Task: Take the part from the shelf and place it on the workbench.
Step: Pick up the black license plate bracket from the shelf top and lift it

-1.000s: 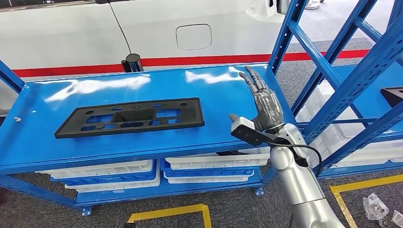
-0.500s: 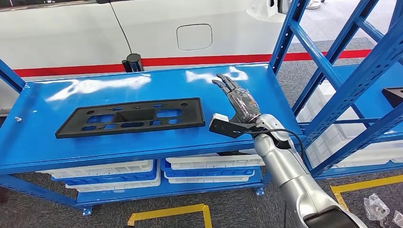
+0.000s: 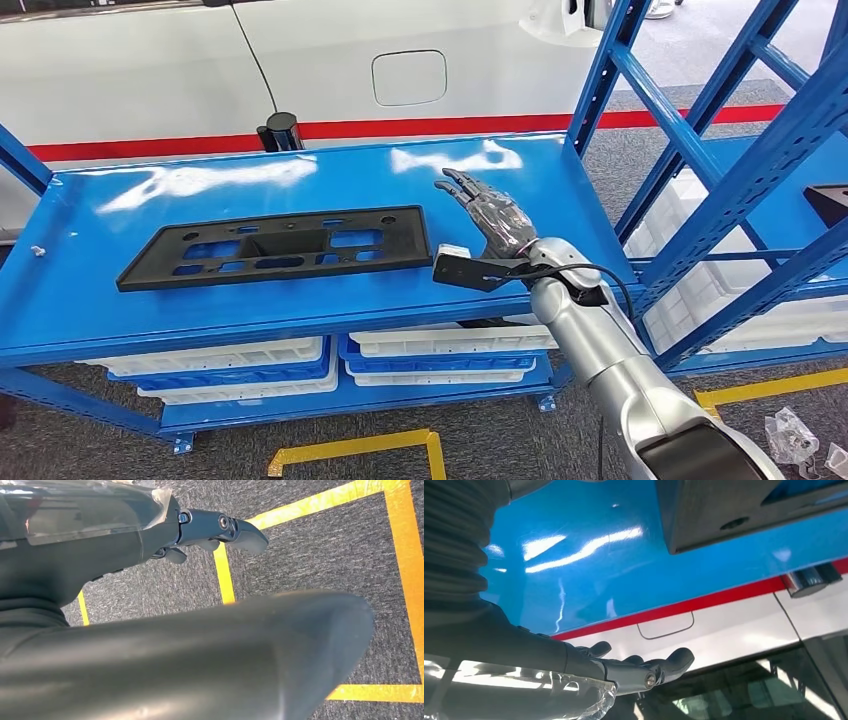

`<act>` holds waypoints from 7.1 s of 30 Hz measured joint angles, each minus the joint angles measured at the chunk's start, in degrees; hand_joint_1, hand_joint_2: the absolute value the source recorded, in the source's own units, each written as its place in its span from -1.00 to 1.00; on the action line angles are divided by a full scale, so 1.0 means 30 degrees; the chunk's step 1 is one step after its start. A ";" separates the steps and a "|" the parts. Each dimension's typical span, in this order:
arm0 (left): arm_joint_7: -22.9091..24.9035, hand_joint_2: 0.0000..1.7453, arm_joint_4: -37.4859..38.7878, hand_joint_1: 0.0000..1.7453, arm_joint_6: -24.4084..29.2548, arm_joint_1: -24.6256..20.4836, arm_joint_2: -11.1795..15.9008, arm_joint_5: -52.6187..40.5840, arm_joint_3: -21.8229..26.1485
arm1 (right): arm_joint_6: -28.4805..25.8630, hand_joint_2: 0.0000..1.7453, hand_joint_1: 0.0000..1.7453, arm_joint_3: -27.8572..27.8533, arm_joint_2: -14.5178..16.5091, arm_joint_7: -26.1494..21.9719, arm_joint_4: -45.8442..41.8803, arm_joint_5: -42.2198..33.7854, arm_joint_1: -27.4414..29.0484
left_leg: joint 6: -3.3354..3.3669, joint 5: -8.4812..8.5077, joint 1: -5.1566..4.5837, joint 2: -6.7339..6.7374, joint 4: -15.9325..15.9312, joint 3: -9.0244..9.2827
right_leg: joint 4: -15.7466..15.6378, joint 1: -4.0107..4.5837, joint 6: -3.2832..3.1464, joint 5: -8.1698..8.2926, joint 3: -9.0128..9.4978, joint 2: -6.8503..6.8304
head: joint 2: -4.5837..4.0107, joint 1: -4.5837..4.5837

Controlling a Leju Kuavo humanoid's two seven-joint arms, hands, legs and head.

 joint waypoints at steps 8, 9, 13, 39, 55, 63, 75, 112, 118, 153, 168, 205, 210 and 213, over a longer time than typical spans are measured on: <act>-0.0131 -1.00 0.0000 -1.00 -0.0067 0.0145 0.0007 0.0333 0.0040 | 0.1082 1.00 -1.00 0.1628 0.0089 -0.0178 0.0482 -0.0507 -0.0697 | 0.0000 -0.0001 0.0001 0.0000 -0.0001 -0.0016 | -0.0003 0.0001 0.0000 -0.0001 -0.0008 0.0000 | 0.0000 0.0002; -0.0173 -1.00 0.0000 -1.00 -0.0080 0.0154 0.0013 0.0414 0.0057 | 0.1192 1.00 -1.00 0.1835 0.0133 -0.0175 0.0479 -0.0620 -0.0803 | 0.0000 -0.0001 0.0001 0.0002 -0.0001 -0.0016 | -0.0003 0.0001 0.0000 -0.0001 -0.0008 0.0000 | 0.0000 0.0004; -0.0315 -1.00 0.0000 -1.00 -0.0177 0.0209 0.0055 0.0570 0.0186 | 0.1778 1.00 -1.00 0.2641 0.0262 0.0015 0.0309 -0.1130 -0.1259 | 0.0000 -0.0001 0.0002 0.0002 -0.0001 -0.0011 | -0.0003 0.0002 0.0000 -0.0001 -0.0008 0.0001 | 0.0000 0.0006; -0.0370 -1.00 0.0000 -1.00 -0.0328 0.0237 0.0109 0.0871 0.0339 | 0.0566 1.00 -1.00 0.4963 0.1691 0.2036 0.3199 -0.1687 -0.3087 | -0.0001 0.0001 0.0002 -0.0005 -0.0001 0.0011 | -0.0008 0.0003 -0.0001 0.0000 0.0011 0.0000 | 0.0000 0.0009; -0.0366 -1.00 0.0000 -1.00 -0.0222 0.0308 0.0120 0.1117 0.0366 | -0.0339 1.00 -1.00 0.3810 0.2133 0.3405 0.7506 -0.1687 -0.4205 | 0.0000 0.0000 0.0001 -0.0003 0.0000 0.0014 | -0.0011 0.0001 -0.0001 0.0001 0.0014 0.0001 | 0.0000 0.0009; -0.0366 -1.00 0.0000 -1.00 -0.0222 0.0328 0.0131 0.1151 0.0382 | -0.0275 1.00 -0.42 0.3357 0.2191 0.3322 0.8411 -0.1670 -0.4530 | -0.0001 0.0000 0.0002 0.0003 0.0000 0.0020 | -0.0010 0.0002 -0.0001 0.0001 0.0014 0.0002 | 0.0000 0.0007; -0.0348 -1.00 0.0000 -1.00 -0.0188 0.0323 0.0075 0.1144 0.0383 | -0.0266 1.00 -1.00 0.2978 0.2590 0.2623 0.8908 -0.1514 -0.4613 | -0.0001 0.0000 0.0002 0.0019 0.0000 0.0022 | -0.0009 0.0003 -0.0001 0.0001 0.0014 0.0004 | 0.0000 0.0007; -0.0140 -1.00 0.0000 -1.00 0.0007 0.0324 -0.0095 0.1047 0.0311 | 0.0437 1.00 0.60 0.2426 0.4198 0.6592 1.0061 0.0868 -0.4875 | -0.0003 -0.0002 0.0002 0.0061 -0.0002 0.0083 | -0.0013 0.0004 -0.0002 0.0000 0.0065 0.0018 | 0.0000 0.0007; -0.0169 -1.00 0.0000 -1.00 0.0007 0.0330 -0.0093 0.0993 0.0302 | 0.0525 1.00 0.83 0.2242 0.3949 0.6887 1.0536 0.1045 -0.4895 | -0.0005 -0.0003 0.0001 0.0066 -0.0003 0.0117 | -0.0014 0.0004 -0.0002 0.0001 0.0096 0.0019 | 0.0000 0.0008; -0.0178 -1.00 0.0000 -1.00 0.0058 0.0297 -0.0102 0.0780 -0.0056 | -0.2511 1.00 -1.00 0.1634 0.4162 0.6103 1.0648 0.2579 -0.5725 | -0.0005 -0.0003 0.0003 0.0076 -0.0003 0.0114 | -0.0010 0.0005 -0.0002 0.0001 0.0095 0.0026 | 0.0000 0.0009; 0.0013 -1.00 0.0000 -1.00 0.0108 0.0162 -0.0197 0.0581 -0.0146 | -0.1515 1.00 -1.00 0.2054 0.5694 0.6065 1.0566 0.4001 -0.5664 | -0.0006 -0.0003 0.0006 0.0078 -0.0004 0.0110 | -0.0009 0.0013 -0.0003 0.0000 0.0087 0.0029 | 0.0000 0.0007; -0.0102 -1.00 0.0000 -1.00 0.0382 0.0175 -0.0146 0.1009 -0.0541 | -0.3548 1.00 -1.00 0.1282 0.3839 0.8782 1.0211 0.6386 -0.6381 | -0.0006 -0.0003 0.0007 0.0085 -0.0004 0.0102 | -0.0007 0.0008 -0.0001 0.0003 0.0082 0.0037 | 0.0000 0.0004; -0.0291 -1.00 0.0000 -1.00 0.0490 0.0261 -0.0148 0.1173 -0.0446 | -0.3936 1.00 -1.00 0.1240 0.4514 0.7604 0.9689 0.6506 -0.6667 | -0.0007 -0.0002 0.0021 0.0086 -0.0005 0.0099 | -0.0004 0.0029 -0.0003 0.0002 0.0082 0.0038 | 0.0000 0.0007; -0.0326 -1.00 0.0000 -1.00 0.0546 0.0294 -0.0155 0.1188 -0.0408 | -0.4472 1.00 -1.00 0.1224 0.5170 0.6729 0.9122 0.6572 -0.6709 | -0.0007 -0.0002 0.0022 0.0090 -0.0006 0.0092 | -0.0002 0.0031 -0.0003 0.0001 0.0076 0.0039 | 0.0000 0.0009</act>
